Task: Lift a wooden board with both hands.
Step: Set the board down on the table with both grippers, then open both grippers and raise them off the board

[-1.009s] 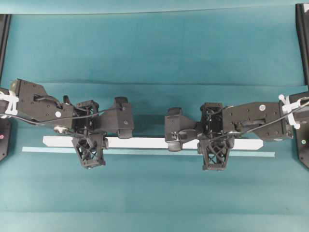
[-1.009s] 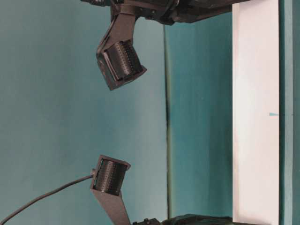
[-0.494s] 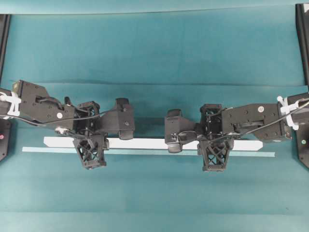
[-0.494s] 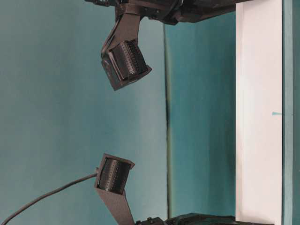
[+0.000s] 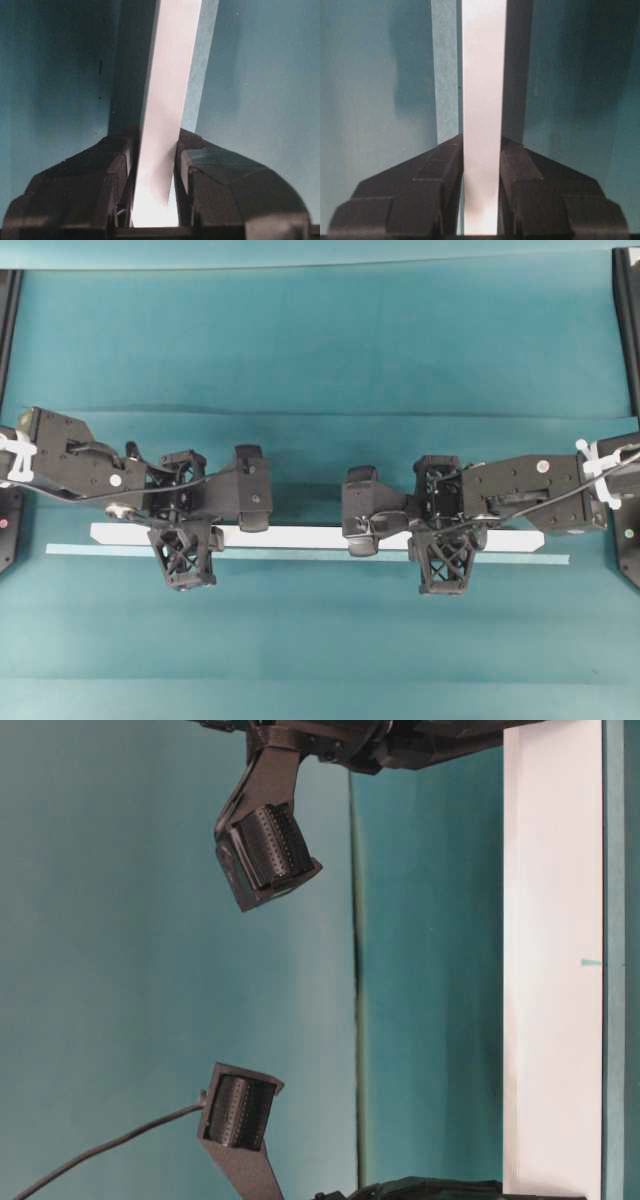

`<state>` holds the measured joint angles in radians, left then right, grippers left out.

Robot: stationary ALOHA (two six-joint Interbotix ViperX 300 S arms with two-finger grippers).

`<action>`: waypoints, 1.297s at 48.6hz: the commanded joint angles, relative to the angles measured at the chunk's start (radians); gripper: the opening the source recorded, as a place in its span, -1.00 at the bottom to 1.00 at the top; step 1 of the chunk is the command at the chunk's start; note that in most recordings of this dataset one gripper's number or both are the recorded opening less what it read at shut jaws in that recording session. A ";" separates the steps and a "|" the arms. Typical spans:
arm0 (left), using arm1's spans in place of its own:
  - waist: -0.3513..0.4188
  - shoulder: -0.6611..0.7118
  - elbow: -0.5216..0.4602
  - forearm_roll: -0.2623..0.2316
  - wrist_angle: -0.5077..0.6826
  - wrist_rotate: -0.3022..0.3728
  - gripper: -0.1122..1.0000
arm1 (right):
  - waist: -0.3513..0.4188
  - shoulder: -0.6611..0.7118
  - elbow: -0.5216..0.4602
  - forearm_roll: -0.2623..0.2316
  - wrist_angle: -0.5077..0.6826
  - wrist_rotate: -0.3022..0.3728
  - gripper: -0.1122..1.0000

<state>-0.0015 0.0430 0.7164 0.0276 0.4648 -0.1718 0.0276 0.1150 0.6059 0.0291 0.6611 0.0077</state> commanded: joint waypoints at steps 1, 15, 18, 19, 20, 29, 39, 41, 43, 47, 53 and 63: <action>0.006 -0.009 0.003 -0.002 -0.006 -0.003 -0.46 | 0.017 0.009 -0.011 0.014 -0.035 0.002 -0.39; 0.002 -0.025 0.011 -0.002 -0.009 -0.003 0.04 | 0.017 0.003 -0.009 0.040 -0.037 0.034 0.69; -0.008 -0.035 0.012 -0.002 -0.015 -0.003 0.37 | 0.017 0.000 -0.009 0.038 -0.037 0.037 0.86; -0.009 -0.037 0.012 -0.002 -0.017 -0.003 0.47 | 0.017 0.000 -0.009 0.037 -0.037 0.037 0.89; -0.009 -0.037 0.014 -0.002 -0.021 -0.003 0.57 | 0.017 0.000 -0.009 0.037 -0.037 0.038 0.90; -0.009 -0.040 0.015 -0.002 -0.031 -0.005 0.95 | 0.017 -0.005 -0.006 0.035 -0.037 0.043 0.88; -0.011 -0.055 0.012 -0.002 -0.028 0.000 0.97 | 0.008 -0.028 -0.006 0.031 -0.037 0.046 0.88; -0.012 -0.066 0.011 -0.002 -0.025 0.002 0.97 | 0.005 -0.041 -0.008 0.031 -0.037 0.046 0.88; -0.011 -0.080 0.009 -0.002 -0.015 0.002 0.97 | -0.003 -0.055 -0.008 0.031 -0.037 0.046 0.88; -0.011 -0.117 0.005 -0.002 0.008 0.002 0.97 | -0.015 -0.100 -0.008 0.031 -0.038 0.046 0.88; -0.011 -0.189 0.003 -0.002 0.029 0.002 0.97 | -0.032 -0.172 -0.006 0.031 -0.037 0.046 0.88; -0.011 -0.334 0.008 -0.002 0.014 0.002 0.97 | -0.058 -0.290 -0.002 0.029 -0.040 0.046 0.88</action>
<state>-0.0107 -0.2270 0.7363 0.0261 0.4939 -0.1718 -0.0184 -0.1350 0.6059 0.0614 0.6274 0.0460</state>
